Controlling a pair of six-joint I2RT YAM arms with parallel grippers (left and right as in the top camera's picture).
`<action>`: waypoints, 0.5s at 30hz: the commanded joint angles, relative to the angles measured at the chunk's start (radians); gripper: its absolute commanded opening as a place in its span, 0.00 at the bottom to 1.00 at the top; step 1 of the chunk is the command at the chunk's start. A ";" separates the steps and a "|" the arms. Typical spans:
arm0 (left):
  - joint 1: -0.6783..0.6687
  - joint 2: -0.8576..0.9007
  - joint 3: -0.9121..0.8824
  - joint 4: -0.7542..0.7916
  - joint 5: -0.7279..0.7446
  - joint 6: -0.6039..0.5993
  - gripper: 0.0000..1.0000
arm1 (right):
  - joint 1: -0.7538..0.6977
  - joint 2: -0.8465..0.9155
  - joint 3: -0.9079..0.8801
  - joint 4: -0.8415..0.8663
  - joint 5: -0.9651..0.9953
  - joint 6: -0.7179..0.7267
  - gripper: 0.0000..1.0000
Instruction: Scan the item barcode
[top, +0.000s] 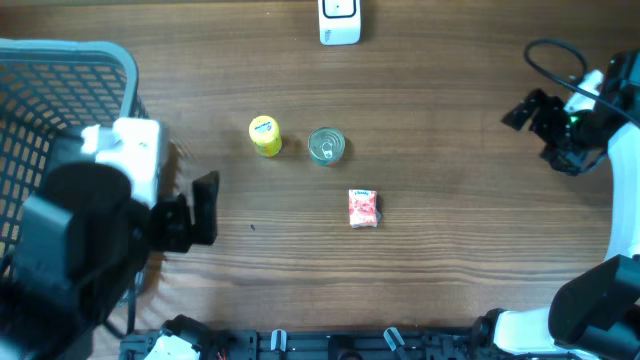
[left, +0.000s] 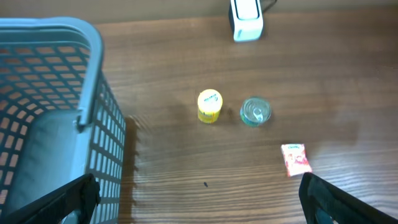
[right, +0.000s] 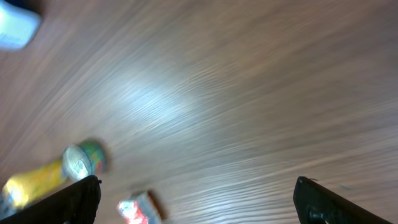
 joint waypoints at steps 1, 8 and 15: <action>-0.005 -0.014 -0.001 -0.013 -0.017 -0.039 1.00 | 0.100 0.000 0.003 -0.007 -0.046 -0.136 1.00; -0.005 -0.018 -0.001 -0.023 -0.071 -0.040 1.00 | 0.338 0.002 0.002 0.005 -0.048 -0.602 1.00; -0.005 -0.018 -0.001 -0.029 -0.233 -0.149 1.00 | 0.436 0.002 0.001 0.083 -0.061 -0.719 1.00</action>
